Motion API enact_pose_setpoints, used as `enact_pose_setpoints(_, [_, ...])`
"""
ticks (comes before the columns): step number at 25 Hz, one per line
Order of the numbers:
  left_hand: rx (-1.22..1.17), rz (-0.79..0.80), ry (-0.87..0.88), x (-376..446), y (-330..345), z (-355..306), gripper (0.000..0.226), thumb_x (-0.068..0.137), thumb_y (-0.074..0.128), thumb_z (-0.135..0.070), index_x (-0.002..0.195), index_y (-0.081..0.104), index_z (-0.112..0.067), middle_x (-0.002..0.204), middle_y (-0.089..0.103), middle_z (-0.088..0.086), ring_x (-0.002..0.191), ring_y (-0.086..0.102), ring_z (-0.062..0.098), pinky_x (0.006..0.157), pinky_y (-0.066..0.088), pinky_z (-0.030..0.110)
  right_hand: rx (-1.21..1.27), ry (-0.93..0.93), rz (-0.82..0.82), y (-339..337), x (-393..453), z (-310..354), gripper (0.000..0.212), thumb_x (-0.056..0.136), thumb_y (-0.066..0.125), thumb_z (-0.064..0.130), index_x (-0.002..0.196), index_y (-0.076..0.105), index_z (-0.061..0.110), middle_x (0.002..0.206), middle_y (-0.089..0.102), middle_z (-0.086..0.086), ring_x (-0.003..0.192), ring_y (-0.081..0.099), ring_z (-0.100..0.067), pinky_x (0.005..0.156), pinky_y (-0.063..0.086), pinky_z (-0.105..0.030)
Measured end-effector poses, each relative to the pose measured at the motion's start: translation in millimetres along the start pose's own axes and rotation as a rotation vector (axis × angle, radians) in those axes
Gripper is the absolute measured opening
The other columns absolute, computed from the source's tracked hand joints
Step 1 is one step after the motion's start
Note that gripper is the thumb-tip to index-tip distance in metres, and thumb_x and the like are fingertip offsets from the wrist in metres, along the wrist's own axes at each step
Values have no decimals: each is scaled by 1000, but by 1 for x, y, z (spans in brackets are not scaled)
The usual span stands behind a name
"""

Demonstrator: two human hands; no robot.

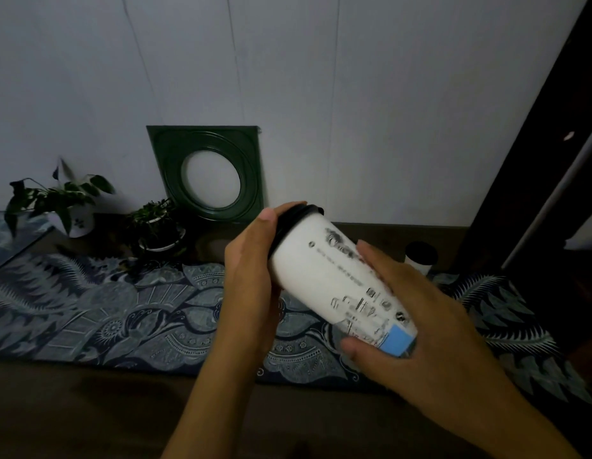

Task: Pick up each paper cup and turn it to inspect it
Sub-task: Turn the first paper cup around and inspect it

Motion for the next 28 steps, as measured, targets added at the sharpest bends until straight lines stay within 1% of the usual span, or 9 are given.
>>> enact_pose_setpoints(3, [-41, 31, 31, -1, 0, -3, 39, 88, 52, -52, 99, 83, -30, 104, 81, 1, 99, 74, 15, 78, 59, 27, 966, 391, 143, -1, -7, -4, 66, 55, 87, 53, 116, 64, 49, 97, 77, 1, 55, 68, -15, 44, 54, -26])
enact_pose_setpoints(5, [-62, 32, 33, -2, -1, -4, 40, 87, 53, -51, 100, 83, -27, 104, 81, 3, 99, 74, 16, 79, 59, 27, 1166, 495, 227, 7, -12, -3, 61, 50, 89, 57, 107, 69, 45, 89, 77, -5, 50, 65, -20, 41, 52, -27])
enact_pose_setpoints(8, [-36, -10, 16, -3, -2, -3, 36, 85, 56, -49, 93, 84, -28, 95, 82, 0, 90, 76, 12, 70, 59, 24, 401, 136, 140, 0, -7, 4, 79, 59, 76, 66, 130, 41, 62, 114, 68, 20, 85, 69, -4, 57, 58, -16])
enact_pose_setpoints(12, [6, -9, 5, -5, -3, -1, 34, 84, 56, -52, 92, 83, -34, 94, 82, -3, 88, 76, 10, 69, 59, 23, -284, -180, -90, 0, -11, 6, 88, 73, 59, 64, 146, 29, 28, 125, 62, -2, 92, 65, -9, 64, 61, -24])
enact_pose_setpoints(15, [-20, 25, 37, -7, -2, -2, 33, 88, 54, -50, 95, 83, -36, 95, 82, -6, 91, 75, 7, 71, 58, 22, 269, 131, 9, -1, -10, -2, 84, 62, 74, 60, 136, 35, 56, 118, 64, 24, 91, 68, 0, 62, 56, -13])
enact_pose_setpoints(21, [-138, 28, 34, -7, -3, -2, 40, 90, 55, -49, 106, 81, -24, 107, 81, 4, 100, 74, 16, 78, 59, 26, 1268, 540, 234, 11, -16, -4, 77, 49, 92, 50, 120, 65, 33, 87, 76, -12, 48, 63, -24, 39, 50, -29])
enact_pose_setpoints(24, [-81, -21, 15, -6, -2, -2, 32, 86, 57, -49, 93, 84, -31, 95, 83, -2, 90, 76, 10, 70, 59, 25, 427, 153, 98, 1, -9, 1, 77, 62, 75, 56, 132, 44, 55, 116, 69, 16, 90, 68, -5, 64, 56, -14])
enact_pose_setpoints(26, [-47, -26, 6, -6, -1, -3, 28, 84, 58, -49, 86, 84, -38, 87, 82, -7, 84, 76, 6, 66, 59, 23, -203, -136, -52, -3, -9, 8, 85, 70, 63, 59, 146, 32, 38, 127, 59, 18, 98, 56, 3, 70, 50, -6])
enact_pose_setpoints(28, [-44, -7, 6, -5, -1, -3, 29, 84, 58, -51, 88, 83, -38, 91, 82, -7, 87, 76, 7, 68, 59, 23, -206, -121, -84, -1, -11, 6, 85, 70, 63, 60, 147, 33, 39, 126, 57, 23, 98, 54, 5, 66, 47, -4])
Point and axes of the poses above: each hand's wrist, its own x-axis towards the middle knuckle, its own y-axis out of the palm, z = x × y, the point moved 5 cm from there along x, towards the middle knuckle
